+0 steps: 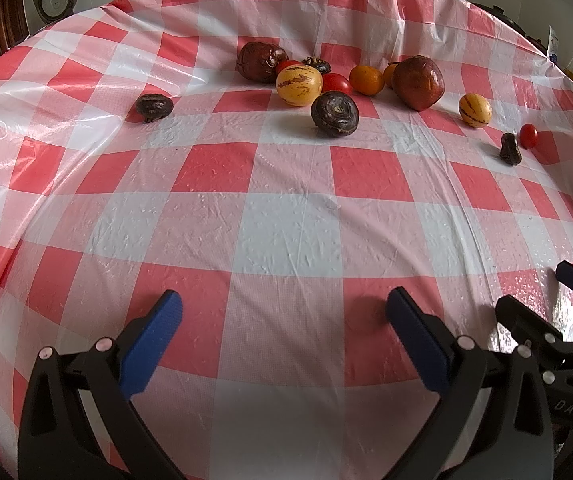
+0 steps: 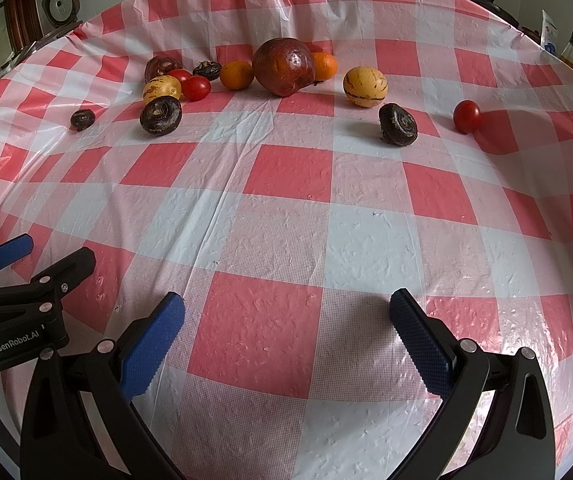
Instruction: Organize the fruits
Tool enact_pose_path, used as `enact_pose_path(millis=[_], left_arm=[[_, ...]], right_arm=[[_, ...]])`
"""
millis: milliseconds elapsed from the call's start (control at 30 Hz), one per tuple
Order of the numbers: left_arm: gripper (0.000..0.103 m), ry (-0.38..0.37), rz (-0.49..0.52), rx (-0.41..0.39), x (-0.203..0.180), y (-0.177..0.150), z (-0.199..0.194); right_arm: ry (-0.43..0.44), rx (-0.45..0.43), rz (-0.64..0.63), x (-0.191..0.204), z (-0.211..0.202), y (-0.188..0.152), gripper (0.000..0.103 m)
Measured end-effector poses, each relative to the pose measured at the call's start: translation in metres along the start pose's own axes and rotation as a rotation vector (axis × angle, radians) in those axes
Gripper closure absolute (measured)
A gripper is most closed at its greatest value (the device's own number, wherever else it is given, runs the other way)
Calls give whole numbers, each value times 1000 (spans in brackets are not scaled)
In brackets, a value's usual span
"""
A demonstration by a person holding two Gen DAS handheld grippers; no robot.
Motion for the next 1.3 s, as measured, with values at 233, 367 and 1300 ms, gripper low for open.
enact_pose_path(millis=[233,367,1300], left_arm=[[1,0,0,0,0,0,0],[1,0,0,0,0,0,-1],[1,-145,-49,-26,-23,82,48]], right_arm=[[1,0,1,0,0,0,4],[0,0,0,-1,0,0,4],[92,-125,124,-96,62,101,29]])
Point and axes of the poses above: each gripper's, at about its wrist camera, not at the fingertips, and z roughly the way its jaws point, x to its left, y to its top, the point moved 3 cm from there along z, roughly the way its jaws point, and after that the axes turned 2 degrees about -z, right-handed, at the moved point
